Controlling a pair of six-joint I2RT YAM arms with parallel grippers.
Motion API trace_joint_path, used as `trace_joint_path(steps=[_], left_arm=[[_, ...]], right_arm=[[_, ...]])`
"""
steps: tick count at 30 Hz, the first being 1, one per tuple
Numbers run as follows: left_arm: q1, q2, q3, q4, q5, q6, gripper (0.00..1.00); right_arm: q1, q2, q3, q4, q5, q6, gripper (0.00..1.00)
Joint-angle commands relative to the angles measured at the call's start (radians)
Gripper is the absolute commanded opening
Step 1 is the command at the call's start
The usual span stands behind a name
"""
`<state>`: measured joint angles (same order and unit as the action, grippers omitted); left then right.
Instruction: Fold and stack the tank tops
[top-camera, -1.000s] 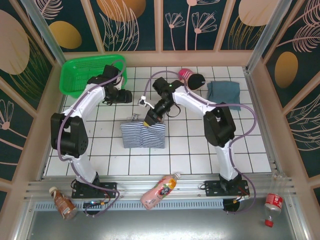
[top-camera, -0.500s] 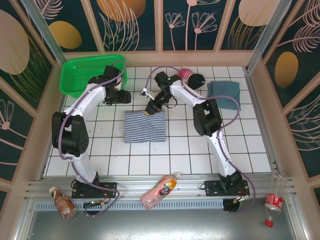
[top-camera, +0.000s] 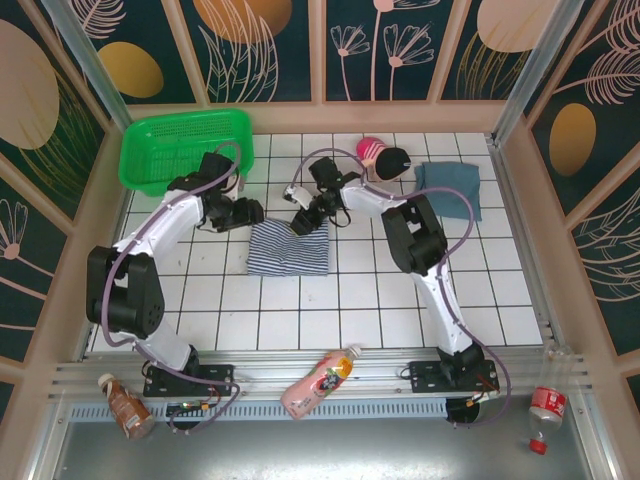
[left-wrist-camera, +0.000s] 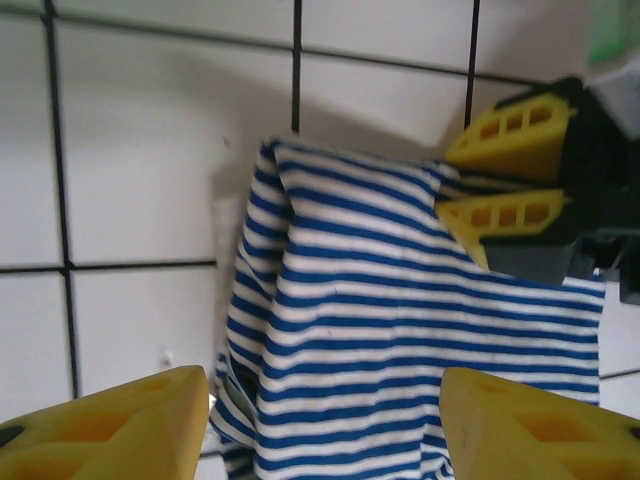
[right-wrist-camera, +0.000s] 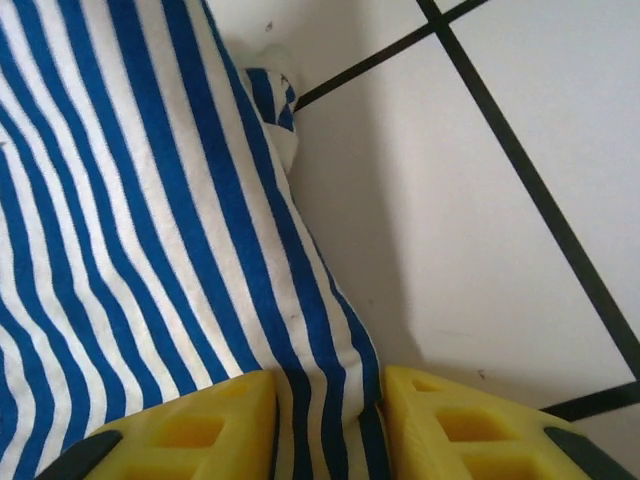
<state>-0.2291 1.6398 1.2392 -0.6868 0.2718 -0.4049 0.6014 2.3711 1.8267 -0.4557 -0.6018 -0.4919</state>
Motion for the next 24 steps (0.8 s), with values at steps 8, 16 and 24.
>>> trace_joint_path(steps=[8, 16, 24], left_arm=[[-0.025, 0.083, -0.087, 0.163, 0.088, -0.023, 0.54], [-0.024, 0.207, -0.04, 0.125, -0.139, 0.053, 0.39], [-0.024, 0.235, -0.053, 0.129, -0.227, 0.067, 0.27]], right_arm=[[-0.024, -0.469, -0.477, 0.498, 0.201, 0.256, 0.49], [0.006, -0.642, -0.767, 0.61, 0.067, 0.546, 0.45], [0.066, -0.538, -0.866, 0.762, 0.073, 0.669, 0.38]])
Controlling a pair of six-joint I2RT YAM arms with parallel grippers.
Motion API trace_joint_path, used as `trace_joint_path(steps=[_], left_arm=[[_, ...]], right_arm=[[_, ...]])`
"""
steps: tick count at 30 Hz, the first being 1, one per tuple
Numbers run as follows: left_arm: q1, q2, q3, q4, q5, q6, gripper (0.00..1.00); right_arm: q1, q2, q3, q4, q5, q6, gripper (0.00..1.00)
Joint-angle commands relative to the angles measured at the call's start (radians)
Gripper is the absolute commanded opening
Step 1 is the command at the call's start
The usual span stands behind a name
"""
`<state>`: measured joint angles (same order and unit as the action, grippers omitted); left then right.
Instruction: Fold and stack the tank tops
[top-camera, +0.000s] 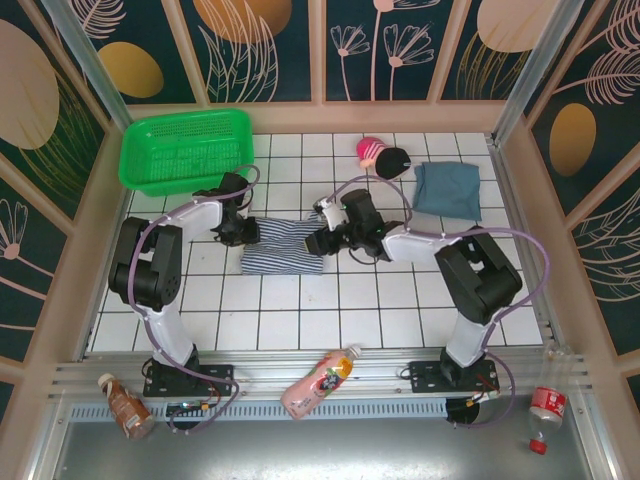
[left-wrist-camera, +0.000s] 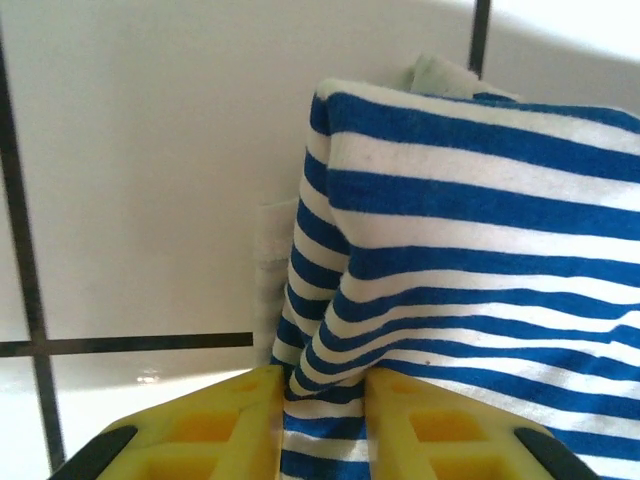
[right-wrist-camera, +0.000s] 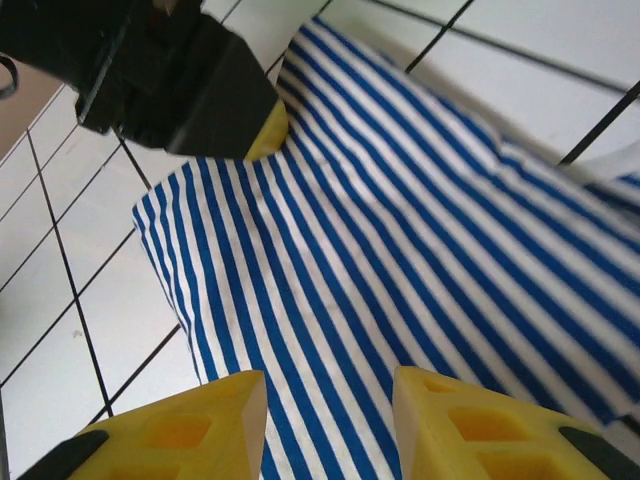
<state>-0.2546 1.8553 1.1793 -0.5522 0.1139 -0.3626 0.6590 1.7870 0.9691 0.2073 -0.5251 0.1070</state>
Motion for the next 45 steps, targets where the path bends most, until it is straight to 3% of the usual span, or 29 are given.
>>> trace_joint_path(steps=[1, 5, 11, 16, 18, 19, 27, 34, 40, 45], left_arm=[[0.001, 0.025, 0.005, -0.01, -0.079, 0.029, 0.27], [0.001, 0.03, -0.021, 0.006, -0.104, 0.036, 0.22], [0.001, 0.04, -0.052, 0.04, -0.031, 0.034, 0.22], [0.002, 0.048, -0.101, 0.063, -0.004, 0.04, 0.21], [0.001, 0.048, -0.117, 0.074, 0.001, 0.042, 0.21], [0.001, 0.048, -0.122, 0.078, 0.002, 0.043, 0.21], [0.002, 0.041, -0.148, 0.09, 0.01, 0.052, 0.16], [0.0, 0.028, -0.169, 0.101, 0.026, 0.05, 0.16], [0.001, 0.021, -0.19, 0.116, 0.046, 0.047, 0.15], [0.002, 0.01, -0.176, 0.106, 0.037, 0.052, 0.15]], right_arm=[[0.008, 0.057, -0.007, 0.098, 0.009, 0.073, 0.37], [0.008, 0.109, 0.022, 0.012, 0.086, 0.064, 0.37], [0.002, 0.074, 0.068, -0.115, 0.142, 0.111, 0.44], [-0.026, -0.026, 0.03, -0.103, 0.11, 0.421, 0.51], [-0.011, -0.03, 0.024, -0.124, 0.111, 0.523, 0.66], [0.0, -0.019, 0.032, -0.15, 0.119, 0.538, 0.67], [0.043, 0.128, 0.203, -0.362, 0.27, 0.522, 0.67], [0.091, 0.245, 0.346, -0.425, 0.333, 0.48, 0.68], [0.136, 0.341, 0.499, -0.574, 0.479, 0.363, 0.68], [0.161, 0.396, 0.507, -0.612, 0.536, 0.314, 0.56]])
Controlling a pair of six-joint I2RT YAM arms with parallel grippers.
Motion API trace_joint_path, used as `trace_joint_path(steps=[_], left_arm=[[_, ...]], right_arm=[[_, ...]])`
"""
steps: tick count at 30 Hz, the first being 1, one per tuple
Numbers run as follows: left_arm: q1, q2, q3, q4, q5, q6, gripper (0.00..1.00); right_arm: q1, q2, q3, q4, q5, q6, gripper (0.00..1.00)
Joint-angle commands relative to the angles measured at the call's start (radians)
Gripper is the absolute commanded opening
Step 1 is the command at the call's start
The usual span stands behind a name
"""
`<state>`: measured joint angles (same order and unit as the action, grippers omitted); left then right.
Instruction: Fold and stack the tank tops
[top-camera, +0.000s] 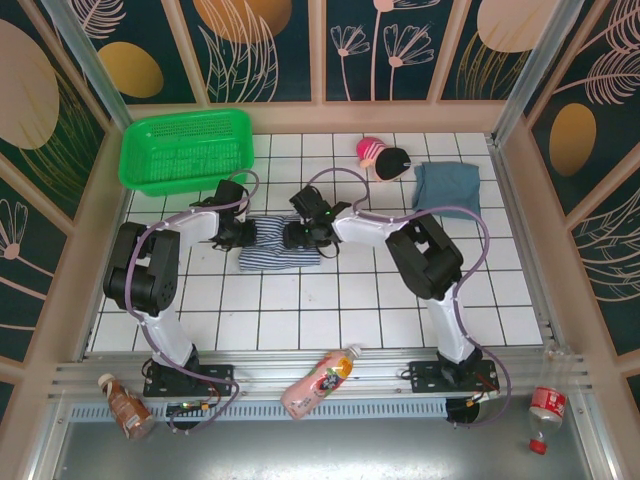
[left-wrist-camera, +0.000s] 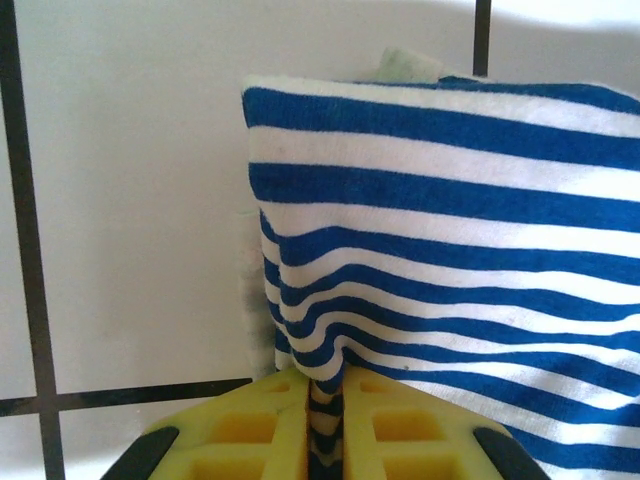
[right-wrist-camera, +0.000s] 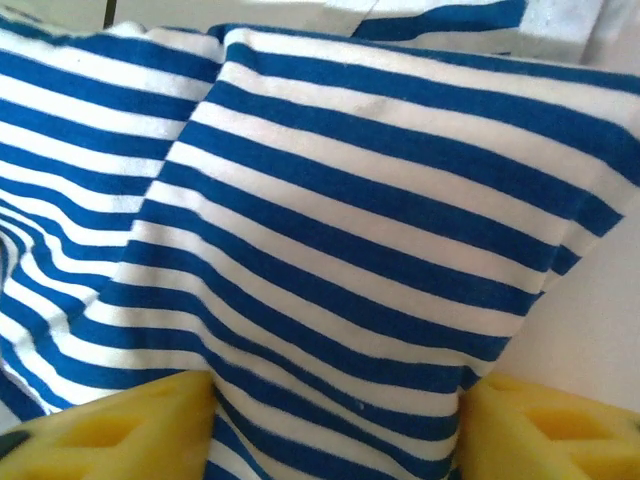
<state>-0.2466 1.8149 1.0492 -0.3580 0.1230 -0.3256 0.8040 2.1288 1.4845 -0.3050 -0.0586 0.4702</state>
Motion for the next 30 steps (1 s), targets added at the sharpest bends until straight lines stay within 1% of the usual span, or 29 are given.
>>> trace_joint_path(steps=[1, 4, 7, 8, 11, 14, 16, 17, 18, 21, 25, 30], left_arm=[[-0.007, 0.048, -0.044, -0.088, 0.029, 0.015, 0.15], [-0.007, 0.043, -0.03, -0.095, 0.038, 0.013, 0.16], [-0.007, 0.025, 0.001, -0.104, 0.069, 0.001, 0.19], [-0.007, 0.017, 0.014, -0.111, 0.082, -0.004, 0.21], [-0.006, -0.021, 0.059, -0.135, 0.119, -0.018, 0.33], [-0.006, -0.066, 0.096, -0.168, 0.143, -0.027, 0.47], [-0.007, -0.094, 0.112, -0.172, 0.175, -0.035, 0.52], [-0.006, -0.095, 0.12, -0.17, 0.201, -0.041, 0.54], [-0.006, -0.128, 0.127, -0.167, 0.221, -0.047, 0.55], [-0.007, -0.146, 0.147, -0.154, 0.258, -0.066, 0.58], [-0.007, -0.138, 0.158, -0.128, 0.291, -0.085, 0.59], [-0.007, -0.125, 0.15, -0.097, 0.321, -0.101, 0.59]], right_arm=[[0.017, 0.055, -0.012, -0.098, 0.091, -0.053, 0.51], [0.022, 0.057, -0.013, -0.115, 0.121, -0.077, 0.39], [0.018, 0.034, -0.028, -0.108, 0.157, -0.086, 0.16], [0.016, 0.025, -0.031, -0.111, 0.172, -0.096, 0.13], [0.0, -0.002, -0.048, -0.12, 0.2, -0.121, 0.09], [-0.02, -0.072, -0.117, -0.112, 0.225, -0.135, 0.07], [-0.037, -0.122, -0.17, -0.112, 0.235, -0.145, 0.06], [-0.047, -0.151, -0.2, -0.11, 0.242, -0.152, 0.06], [-0.058, -0.176, -0.226, -0.107, 0.246, -0.159, 0.06], [-0.086, -0.246, -0.28, -0.107, 0.288, -0.231, 0.05], [-0.155, -0.326, -0.337, -0.112, 0.347, -0.371, 0.05], [-0.25, -0.403, -0.363, -0.091, 0.456, -0.612, 0.04]])
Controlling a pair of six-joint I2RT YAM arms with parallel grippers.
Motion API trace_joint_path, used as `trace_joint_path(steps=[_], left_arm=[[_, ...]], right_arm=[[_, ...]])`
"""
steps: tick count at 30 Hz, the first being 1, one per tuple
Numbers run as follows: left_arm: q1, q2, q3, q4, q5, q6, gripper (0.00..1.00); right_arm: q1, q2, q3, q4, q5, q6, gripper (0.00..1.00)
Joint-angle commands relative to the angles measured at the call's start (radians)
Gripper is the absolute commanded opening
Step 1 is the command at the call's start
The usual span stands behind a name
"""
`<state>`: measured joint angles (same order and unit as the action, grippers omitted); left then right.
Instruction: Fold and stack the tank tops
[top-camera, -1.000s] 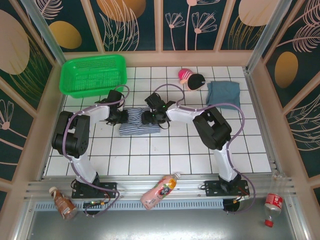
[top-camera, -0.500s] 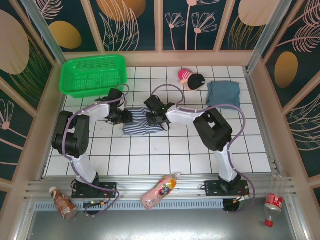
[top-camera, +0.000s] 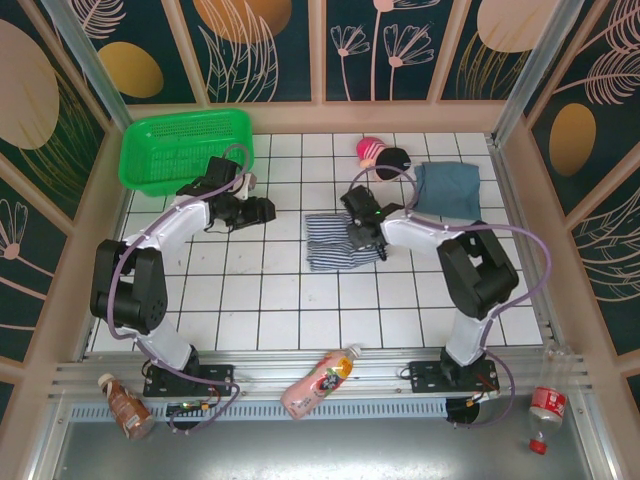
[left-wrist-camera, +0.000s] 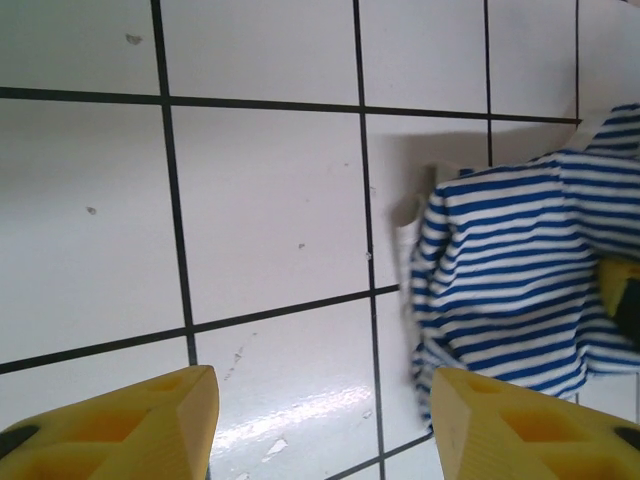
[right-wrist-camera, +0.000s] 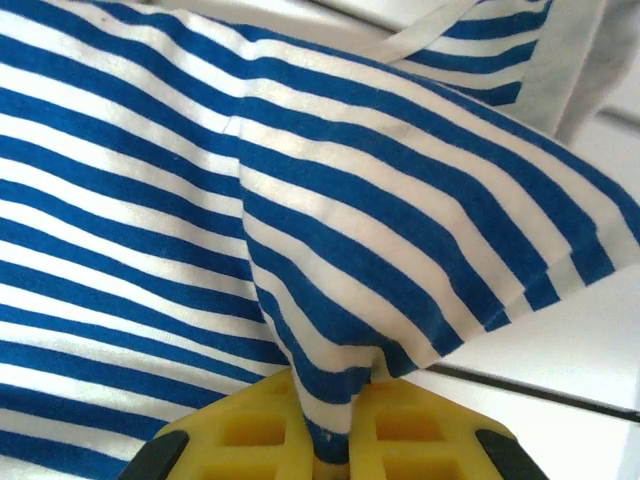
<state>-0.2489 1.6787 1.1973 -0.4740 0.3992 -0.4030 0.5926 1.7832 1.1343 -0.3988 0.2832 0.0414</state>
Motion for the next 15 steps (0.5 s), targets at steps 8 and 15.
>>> trace_joint_path(steps=[8, 15], left_arm=[[-0.005, 0.026, -0.002, 0.016, 0.048, -0.014, 0.59], [-0.004, 0.029, -0.014, 0.003, 0.044, 0.004, 0.59]], right_arm=[[-0.178, -0.07, 0.004, 0.083, 0.186, -0.447, 0.04], [-0.27, -0.035, 0.072, 0.154, 0.204, -0.531, 0.04]])
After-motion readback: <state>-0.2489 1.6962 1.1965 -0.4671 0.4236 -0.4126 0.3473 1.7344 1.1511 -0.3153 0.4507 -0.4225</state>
